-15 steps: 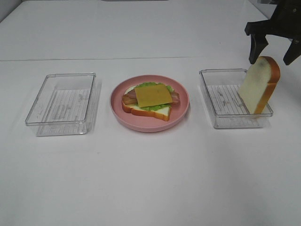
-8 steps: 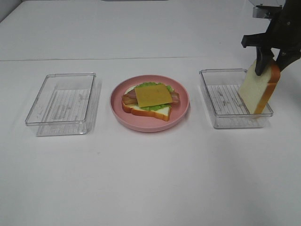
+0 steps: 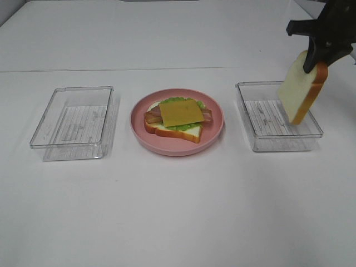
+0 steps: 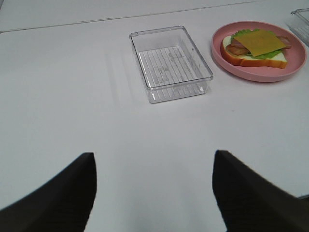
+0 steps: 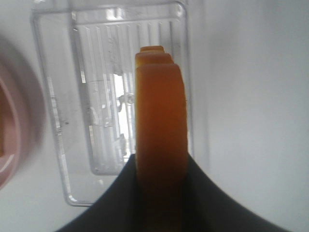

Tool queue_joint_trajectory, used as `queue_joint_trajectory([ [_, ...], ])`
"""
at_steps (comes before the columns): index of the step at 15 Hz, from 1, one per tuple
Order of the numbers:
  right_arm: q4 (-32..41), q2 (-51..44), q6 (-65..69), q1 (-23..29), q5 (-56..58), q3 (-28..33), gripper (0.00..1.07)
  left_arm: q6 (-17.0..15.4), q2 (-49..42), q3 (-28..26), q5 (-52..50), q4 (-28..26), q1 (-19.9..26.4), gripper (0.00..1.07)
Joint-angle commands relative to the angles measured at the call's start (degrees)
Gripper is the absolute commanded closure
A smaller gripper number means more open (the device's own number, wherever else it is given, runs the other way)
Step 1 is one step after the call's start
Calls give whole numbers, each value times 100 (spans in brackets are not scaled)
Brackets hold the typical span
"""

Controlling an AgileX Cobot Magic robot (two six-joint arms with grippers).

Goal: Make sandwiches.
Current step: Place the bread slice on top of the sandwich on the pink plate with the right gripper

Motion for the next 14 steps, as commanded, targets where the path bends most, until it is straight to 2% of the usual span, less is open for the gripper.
queue_joint_trajectory([
  [1, 584, -304, -321, 17, 218, 23, 107, 0, -138, 6, -23, 23, 0, 41],
  [4, 1856, -458, -728, 80, 218, 29, 107, 0, -138, 6, -23, 23, 0, 41],
  [10, 2269, -407, -848, 1272, -802, 321, 107, 0, -138, 6, -23, 23, 0, 41],
  [11, 2733, -401, -848, 1536, -1255, 567, 107, 0, -138, 6, -23, 23, 0, 41],
  [14, 3409, -241, -854, 1616, -1450, 699, 107, 6, -138, 6, -23, 23, 0, 41],
])
